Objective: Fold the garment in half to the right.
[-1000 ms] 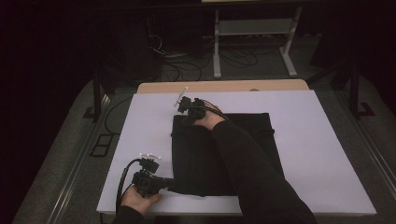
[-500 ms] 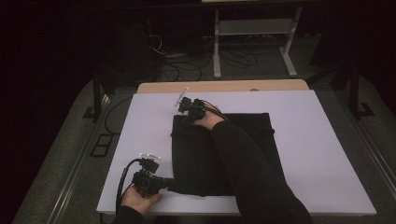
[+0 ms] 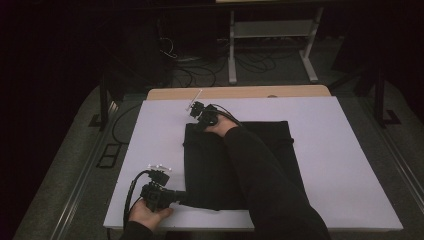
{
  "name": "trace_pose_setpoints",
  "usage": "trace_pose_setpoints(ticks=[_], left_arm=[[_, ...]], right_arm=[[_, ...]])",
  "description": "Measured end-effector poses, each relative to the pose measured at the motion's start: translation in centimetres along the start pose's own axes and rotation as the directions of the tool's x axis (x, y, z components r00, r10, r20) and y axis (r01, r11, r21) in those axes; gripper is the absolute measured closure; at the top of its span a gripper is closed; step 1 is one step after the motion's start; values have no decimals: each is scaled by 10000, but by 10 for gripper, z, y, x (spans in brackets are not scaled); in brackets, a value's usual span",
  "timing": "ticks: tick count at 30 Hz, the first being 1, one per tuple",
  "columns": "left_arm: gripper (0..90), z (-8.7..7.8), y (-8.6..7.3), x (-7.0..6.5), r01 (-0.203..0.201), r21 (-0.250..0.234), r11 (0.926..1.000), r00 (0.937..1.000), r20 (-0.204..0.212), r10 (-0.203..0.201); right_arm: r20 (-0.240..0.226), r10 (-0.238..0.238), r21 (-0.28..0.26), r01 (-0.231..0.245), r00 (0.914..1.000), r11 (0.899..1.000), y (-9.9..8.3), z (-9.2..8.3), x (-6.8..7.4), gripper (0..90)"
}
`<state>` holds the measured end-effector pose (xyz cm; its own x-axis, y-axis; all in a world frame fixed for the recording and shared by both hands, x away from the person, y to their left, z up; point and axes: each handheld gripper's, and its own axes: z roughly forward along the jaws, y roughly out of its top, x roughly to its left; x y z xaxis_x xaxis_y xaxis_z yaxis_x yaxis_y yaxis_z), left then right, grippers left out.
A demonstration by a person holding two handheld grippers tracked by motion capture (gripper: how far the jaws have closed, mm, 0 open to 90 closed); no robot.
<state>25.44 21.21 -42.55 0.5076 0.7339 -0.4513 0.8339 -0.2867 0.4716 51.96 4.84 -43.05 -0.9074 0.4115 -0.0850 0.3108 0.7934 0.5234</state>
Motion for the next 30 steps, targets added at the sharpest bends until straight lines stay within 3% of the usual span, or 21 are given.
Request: trace_pose_setpoints(ticks=[7, 14, 17, 20, 30], left_arm=[[853, 0, 0, 0, 2, 0, 10000, 10000, 1, -2], [852, 0, 0, 0, -3, -1, 10000, 10000, -9, 3], [852, 0, 0, 0, -1, -9, 10000, 10000, -6, 1], [853, 0, 0, -1, -29, -15, 10000, 10000, -11, 29], [853, -1, 0, -5, -126, -155, 9998, 9999, 48, 127]], right_arm=[[-646, 542, 52, -540, 9964, 9985, -1, 1, -4, 560], [-794, 513, 220, -497, 9955, 9985, 0, -2, -1, 769], [-654, 274, 306, -254, 9975, 9992, 1, -3, 1, 825], [-518, -104, 329, 121, 9986, 9994, 1, -4, 3, 844], [-157, -484, 119, 486, 9987, 9987, 4, -18, 7, 855]])
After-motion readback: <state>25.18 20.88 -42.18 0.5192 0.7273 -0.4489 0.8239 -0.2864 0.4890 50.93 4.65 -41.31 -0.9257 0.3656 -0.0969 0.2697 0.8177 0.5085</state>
